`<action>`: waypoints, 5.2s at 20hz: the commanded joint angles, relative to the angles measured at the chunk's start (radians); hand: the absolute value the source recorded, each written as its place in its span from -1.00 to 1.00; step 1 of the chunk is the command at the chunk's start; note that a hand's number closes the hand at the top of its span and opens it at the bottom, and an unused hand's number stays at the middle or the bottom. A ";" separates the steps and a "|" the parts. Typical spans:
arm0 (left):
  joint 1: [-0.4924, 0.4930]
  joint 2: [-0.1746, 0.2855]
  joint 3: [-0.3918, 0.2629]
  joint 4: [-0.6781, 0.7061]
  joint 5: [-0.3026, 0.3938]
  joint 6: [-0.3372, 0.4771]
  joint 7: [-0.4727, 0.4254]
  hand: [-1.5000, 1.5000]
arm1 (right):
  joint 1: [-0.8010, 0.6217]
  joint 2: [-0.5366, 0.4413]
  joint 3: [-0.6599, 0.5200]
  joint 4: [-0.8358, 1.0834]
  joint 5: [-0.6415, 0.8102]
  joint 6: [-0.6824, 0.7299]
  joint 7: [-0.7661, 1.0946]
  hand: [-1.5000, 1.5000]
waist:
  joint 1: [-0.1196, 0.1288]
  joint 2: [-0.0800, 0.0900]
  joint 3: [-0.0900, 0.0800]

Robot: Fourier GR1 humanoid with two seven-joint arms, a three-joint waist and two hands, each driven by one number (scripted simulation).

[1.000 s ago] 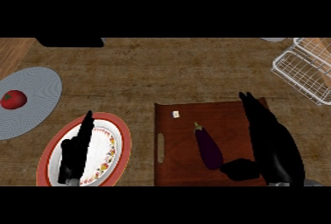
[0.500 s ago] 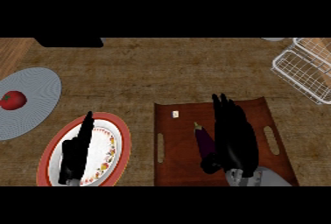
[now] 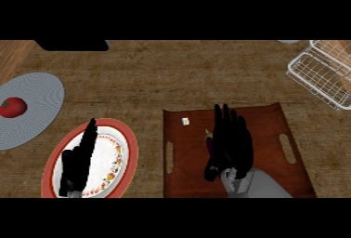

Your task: Pick the eggplant from the tray and place it in the tiered basket

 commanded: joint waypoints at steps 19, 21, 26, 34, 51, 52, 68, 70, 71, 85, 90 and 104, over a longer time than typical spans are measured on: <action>0.049 -0.006 0.006 0.012 -0.004 -0.033 -0.030 0.00 | -0.080 0.172 -0.127 0.233 -0.004 0.240 0.225 -1.00 | 0.008 0.002 -0.002; 0.018 -0.040 -0.012 0.004 -0.044 0.023 -0.002 0.00 | -0.060 0.172 -0.169 0.293 0.032 0.231 0.143 -1.00 | 0.001 0.004 -0.002; 0.046 -0.049 -0.019 -0.010 -0.036 0.013 0.013 0.00 | -0.013 0.172 -0.157 0.322 0.035 0.198 0.139 -1.00 | 0.001 0.003 -0.001; 0.017 -0.061 -0.019 0.009 -0.064 0.025 0.018 0.00 | 0.004 0.172 -0.197 0.340 -0.001 0.197 0.120 -1.00 | -0.002 0.003 -0.001; -0.016 -0.069 0.054 0.123 -0.042 -0.039 -0.087 0.00 | 0.016 0.146 -0.134 0.459 0.140 0.106 -0.133 1.00 | -0.003 0.005 -0.001; -0.002 -0.070 0.022 0.016 -0.071 -0.006 0.019 0.00 | -0.021 0.146 -0.153 0.435 0.148 0.153 -0.110 1.00 | 0.000 0.003 -0.001; 0.087 -0.042 0.071 -0.035 -0.036 -0.018 0.008 0.00 | 0.242 -0.434 -0.872 0.128 -0.264 -0.117 -0.580 1.00 | -0.073 -0.011 0.000; 0.064 -0.052 0.057 -0.035 -0.052 -0.006 0.027 0.00 | 0.236 -0.448 -0.976 0.093 -0.342 -0.131 -0.598 1.00 | -0.075 -0.011 0.000; 0.076 -0.025 0.081 -0.031 -0.034 -0.030 0.013 0.00 | 0.235 -0.454 -1.007 0.021 -0.370 -0.116 -0.564 1.00 | -0.073 -0.014 -0.002; 0.027 -0.050 0.067 -0.062 -0.037 -0.066 0.065 0.00 | 0.213 -0.753 -1.345 -0.157 -0.511 0.122 -0.499 1.00 | -0.004 0.002 -0.001; 0.006 -0.070 0.073 0.065 -0.060 -0.080 -0.035 0.00 | 0.066 -0.793 -1.269 0.029 -0.469 0.074 -0.523 1.00 | 0.002 0.005 -0.002; 0.018 -0.080 0.049 -0.029 -0.096 -0.071 0.041 0.00 | -0.315 -0.773 -0.993 0.613 -0.327 -0.057 -0.750 1.00 | 0.021 0.008 -0.001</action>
